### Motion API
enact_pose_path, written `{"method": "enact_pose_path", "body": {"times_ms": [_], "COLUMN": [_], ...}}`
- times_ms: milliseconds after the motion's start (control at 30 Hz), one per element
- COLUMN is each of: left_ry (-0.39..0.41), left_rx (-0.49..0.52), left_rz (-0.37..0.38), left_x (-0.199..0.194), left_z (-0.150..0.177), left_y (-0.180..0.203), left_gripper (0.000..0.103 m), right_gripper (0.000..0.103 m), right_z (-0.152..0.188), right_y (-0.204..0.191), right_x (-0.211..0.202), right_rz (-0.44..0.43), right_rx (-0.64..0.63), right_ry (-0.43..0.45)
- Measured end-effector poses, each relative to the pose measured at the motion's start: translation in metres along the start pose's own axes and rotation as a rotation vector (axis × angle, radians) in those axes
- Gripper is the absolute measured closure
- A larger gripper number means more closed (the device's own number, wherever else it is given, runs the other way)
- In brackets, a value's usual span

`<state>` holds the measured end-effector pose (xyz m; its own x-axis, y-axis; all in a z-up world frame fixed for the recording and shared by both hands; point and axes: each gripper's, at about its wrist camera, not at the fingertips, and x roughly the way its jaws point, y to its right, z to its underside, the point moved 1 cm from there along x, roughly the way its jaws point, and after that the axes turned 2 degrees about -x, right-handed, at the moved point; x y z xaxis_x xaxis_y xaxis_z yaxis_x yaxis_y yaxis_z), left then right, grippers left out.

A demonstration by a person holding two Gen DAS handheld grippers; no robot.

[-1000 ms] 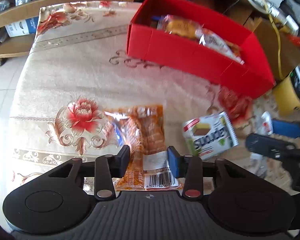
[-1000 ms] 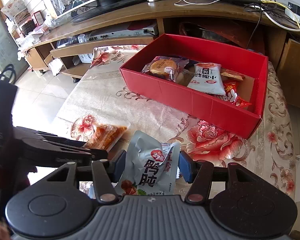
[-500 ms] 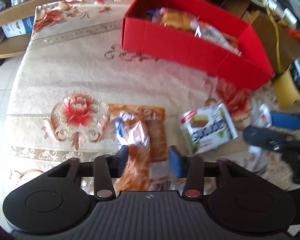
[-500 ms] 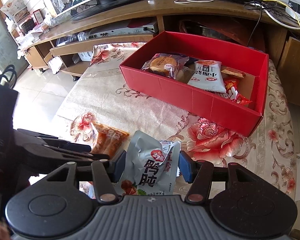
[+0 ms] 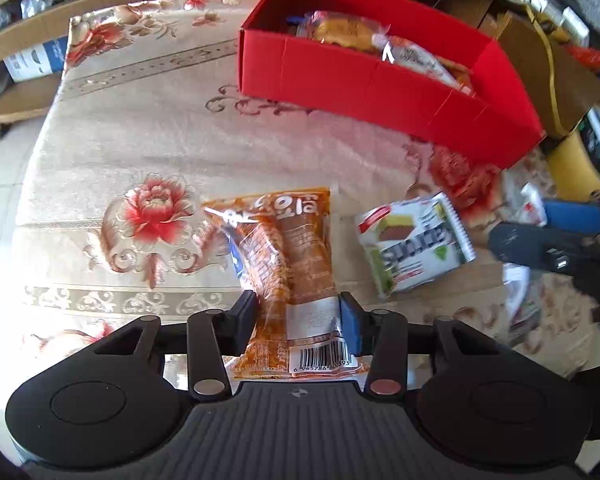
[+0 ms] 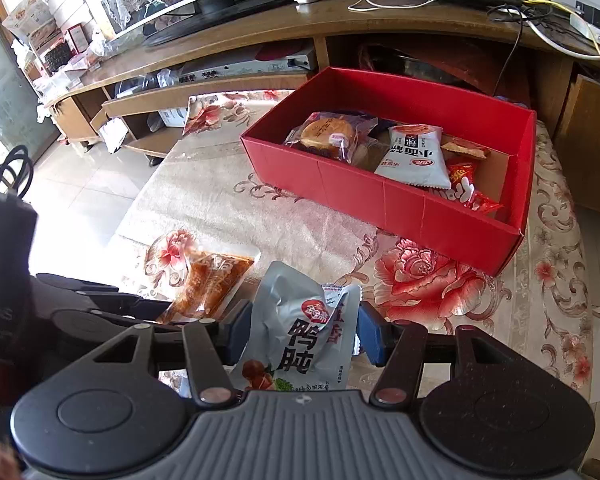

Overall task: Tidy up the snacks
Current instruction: 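Lift the white packet with the right tool while the left tool lifts the orange bag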

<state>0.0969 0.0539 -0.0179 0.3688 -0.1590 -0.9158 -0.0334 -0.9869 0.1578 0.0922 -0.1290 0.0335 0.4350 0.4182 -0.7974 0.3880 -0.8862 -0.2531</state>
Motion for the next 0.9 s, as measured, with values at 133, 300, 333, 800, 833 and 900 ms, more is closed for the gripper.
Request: {"method": "enact_pose_path", "body": {"times_ms": [133, 300, 333, 800, 833, 900], "left_ry": [0.026, 0.08, 0.088, 0.184, 0.186, 0.191], "left_rx": [-0.064, -0.113, -0.119, -0.108, -0.106, -0.094], "left_rz": [0.075, 0.13, 0.14, 0.19, 0.192, 0.19], "left_x": [-0.01, -0.025, -0.027, -0.039, -0.038, -0.036], "left_z": [-0.005, -0.014, -0.016, -0.063, -0.068, -0.077], "left_y": [-0.006, -0.009, -0.009, 0.011, 0.012, 0.017], "left_gripper": [0.053, 0.053, 0.053, 0.053, 0.053, 0.053], "right_gripper": [0.048, 0.048, 0.048, 0.048, 0.048, 0.048], "right_z": [-0.003, -0.009, -0.011, -0.055, -0.059, -0.069], "right_y": [0.002, 0.006, 0.007, 0.025, 0.027, 0.032], "right_x": [-0.003, -0.009, -0.01, -0.016, -0.014, -0.012], "right_rz": [0.001, 0.005, 0.006, 0.031, 0.034, 0.042], "right_rx": [0.009, 0.025, 0.029, 0.058, 0.061, 0.066], "right_ry": [0.012, 0.033, 0.036, 0.099, 0.101, 0.106]}}
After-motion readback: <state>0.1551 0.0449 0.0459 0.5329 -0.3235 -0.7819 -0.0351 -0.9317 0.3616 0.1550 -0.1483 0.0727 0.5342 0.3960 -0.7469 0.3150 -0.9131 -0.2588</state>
